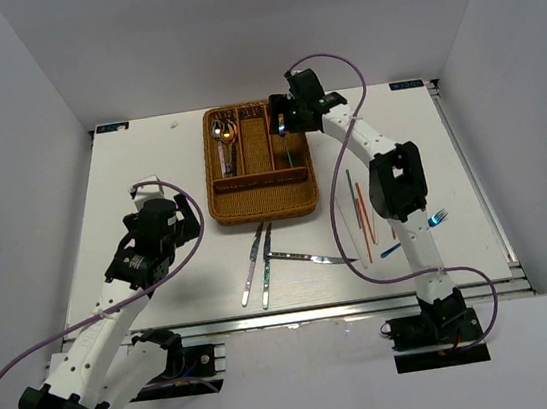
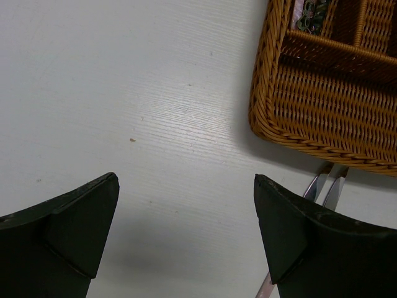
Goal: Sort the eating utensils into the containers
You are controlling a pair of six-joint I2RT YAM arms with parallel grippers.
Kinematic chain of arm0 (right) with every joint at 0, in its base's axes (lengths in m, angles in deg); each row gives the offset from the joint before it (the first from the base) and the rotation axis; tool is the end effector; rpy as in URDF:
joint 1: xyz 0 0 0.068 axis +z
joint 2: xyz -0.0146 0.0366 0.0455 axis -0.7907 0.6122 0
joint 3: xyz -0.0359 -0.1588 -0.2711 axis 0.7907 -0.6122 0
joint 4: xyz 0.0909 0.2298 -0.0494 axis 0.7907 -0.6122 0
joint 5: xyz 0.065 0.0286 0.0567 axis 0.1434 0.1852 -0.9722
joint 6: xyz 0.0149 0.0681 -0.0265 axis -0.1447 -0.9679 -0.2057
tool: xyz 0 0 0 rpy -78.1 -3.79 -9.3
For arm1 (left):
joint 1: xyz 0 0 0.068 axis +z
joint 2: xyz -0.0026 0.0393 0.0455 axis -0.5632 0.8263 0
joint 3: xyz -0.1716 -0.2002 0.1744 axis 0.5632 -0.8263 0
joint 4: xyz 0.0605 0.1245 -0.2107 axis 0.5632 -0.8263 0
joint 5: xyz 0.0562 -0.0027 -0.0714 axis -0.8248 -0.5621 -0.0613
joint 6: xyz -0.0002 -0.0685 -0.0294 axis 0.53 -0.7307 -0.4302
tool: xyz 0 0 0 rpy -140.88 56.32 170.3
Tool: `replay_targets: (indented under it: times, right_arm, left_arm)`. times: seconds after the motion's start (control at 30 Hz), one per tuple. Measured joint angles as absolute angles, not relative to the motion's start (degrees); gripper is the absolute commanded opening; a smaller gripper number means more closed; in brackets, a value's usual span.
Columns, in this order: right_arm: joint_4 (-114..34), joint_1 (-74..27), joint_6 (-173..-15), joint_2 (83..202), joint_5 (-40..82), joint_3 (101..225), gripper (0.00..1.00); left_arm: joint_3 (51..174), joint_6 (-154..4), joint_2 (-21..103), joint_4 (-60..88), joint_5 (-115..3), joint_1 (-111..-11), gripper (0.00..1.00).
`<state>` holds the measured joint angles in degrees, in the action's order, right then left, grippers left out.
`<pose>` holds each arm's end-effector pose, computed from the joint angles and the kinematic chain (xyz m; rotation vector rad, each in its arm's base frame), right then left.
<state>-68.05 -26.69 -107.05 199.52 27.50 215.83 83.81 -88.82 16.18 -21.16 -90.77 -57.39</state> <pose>0.5395 0.2594 0.2545 -0.1256 2.2722 0.4451 0.1621 -0.0389 0.2991 -0.2822 2.1671 0.0456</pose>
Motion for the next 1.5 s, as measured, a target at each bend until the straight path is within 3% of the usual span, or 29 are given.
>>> replay_targets:
  times: [0.2, 0.4, 0.43, 0.57, 0.77, 0.97, 1.27, 1.4, 1.5]
  right_arm:
    - [-67.3, -27.0, -106.2, 189.6, 31.7, 205.2, 0.89]
    - [-68.0, -28.6, -104.9, 170.6, 35.9, 183.2, 0.76]
    - [-68.0, -28.8, -104.9, 167.6, 37.0, 179.2, 0.67]
    - [-67.9, -30.8, -105.3, 158.7, 40.2, 164.7, 0.51]
    - [-68.2, -35.4, -105.9, 157.8, 41.8, 153.0, 0.51]
    - [-68.0, -38.6, -106.2, 155.9, 42.6, 146.4, 0.49]
    - [-66.4, -41.7, -105.3, 156.8, 41.9, 146.3, 0.41]
    - [-65.8, -43.0, -104.6, 160.6, 40.8, 147.1, 0.27]
    - [-65.0, -43.5, -104.2, 161.4, 40.0, 147.8, 0.09]
  left_arm:
    - [83.8, -88.8, 16.2, -21.2, -90.7, -57.4, 0.98]
    - [83.8, -88.8, 16.2, -21.1, -90.4, -57.4, 0.98]
    - [83.8, -88.8, 16.2, -21.1, -90.3, -57.4, 0.98]
    - [83.8, -88.8, 16.2, -21.1, -90.1, -57.4, 0.98]
    - [83.8, -88.8, 16.9, -21.1, -89.2, -57.4, 0.98]
    - [83.8, -88.7, 17.3, -21.1, -88.8, -57.4, 0.98]
    - [83.8, -88.6, 18.2, -21.1, -88.1, -57.4, 0.98]
    - [83.8, -88.6, 18.2, -21.1, -88.0, -57.4, 0.98]
    - [83.8, -88.6, 18.2, -21.1, -87.9, -57.4, 0.98]
